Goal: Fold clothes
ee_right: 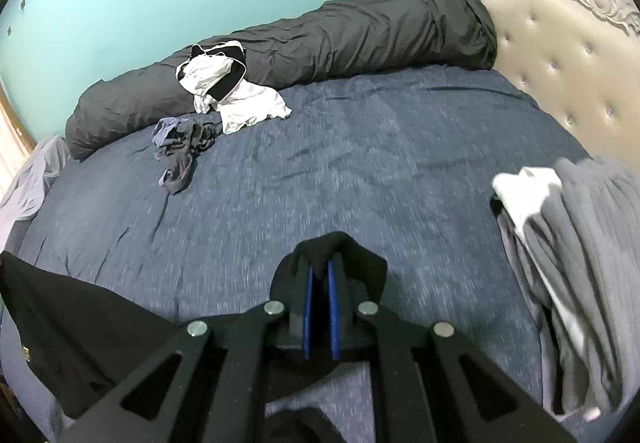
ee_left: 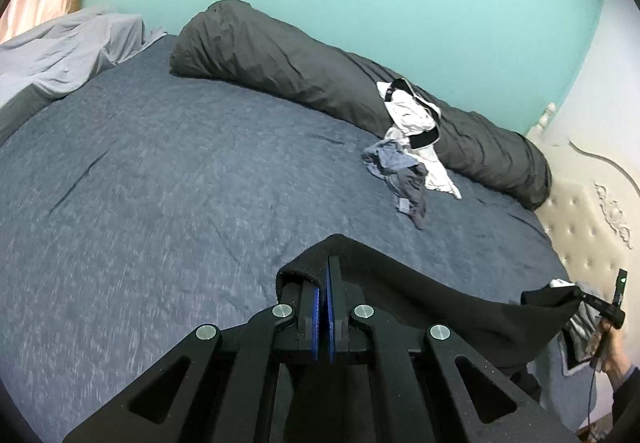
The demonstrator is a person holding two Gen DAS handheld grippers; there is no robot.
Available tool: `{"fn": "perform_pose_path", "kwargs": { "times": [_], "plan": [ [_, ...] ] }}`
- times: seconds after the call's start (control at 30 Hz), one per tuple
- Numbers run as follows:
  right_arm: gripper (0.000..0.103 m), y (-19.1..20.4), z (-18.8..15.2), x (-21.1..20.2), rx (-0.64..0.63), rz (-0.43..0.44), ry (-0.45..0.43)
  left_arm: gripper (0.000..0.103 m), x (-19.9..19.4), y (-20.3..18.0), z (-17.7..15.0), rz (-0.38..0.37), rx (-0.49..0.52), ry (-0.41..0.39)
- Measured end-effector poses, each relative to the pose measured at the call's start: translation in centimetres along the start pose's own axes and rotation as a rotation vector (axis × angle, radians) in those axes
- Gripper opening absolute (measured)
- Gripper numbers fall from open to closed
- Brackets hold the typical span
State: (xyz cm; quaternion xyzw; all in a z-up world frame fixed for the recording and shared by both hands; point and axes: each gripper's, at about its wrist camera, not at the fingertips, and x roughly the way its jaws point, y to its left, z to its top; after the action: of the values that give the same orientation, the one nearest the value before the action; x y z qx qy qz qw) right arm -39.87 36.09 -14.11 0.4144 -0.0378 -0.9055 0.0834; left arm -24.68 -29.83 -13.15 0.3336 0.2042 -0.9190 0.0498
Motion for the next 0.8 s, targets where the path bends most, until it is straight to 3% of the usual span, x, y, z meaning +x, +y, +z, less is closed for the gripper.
{"fn": "perform_pose_path", "kwargs": {
  "times": [0.3, 0.63, 0.8],
  "plan": [
    [0.007, 0.8, 3.5, 7.9, 0.020, -0.052, 0.051, 0.002, 9.0, 0.8, 2.6, 0.067, -0.006, 0.087],
    [0.007, 1.3, 2.9, 17.1, -0.014, -0.041, 0.117, 0.002, 19.4, 2.6, 1.4, 0.156, -0.025, 0.184],
    [0.007, 0.7, 2.5, 19.5, -0.012, -0.035, 0.131, 0.003, 22.0, 3.4, 0.5, 0.178, -0.039, 0.232]
  ]
}}
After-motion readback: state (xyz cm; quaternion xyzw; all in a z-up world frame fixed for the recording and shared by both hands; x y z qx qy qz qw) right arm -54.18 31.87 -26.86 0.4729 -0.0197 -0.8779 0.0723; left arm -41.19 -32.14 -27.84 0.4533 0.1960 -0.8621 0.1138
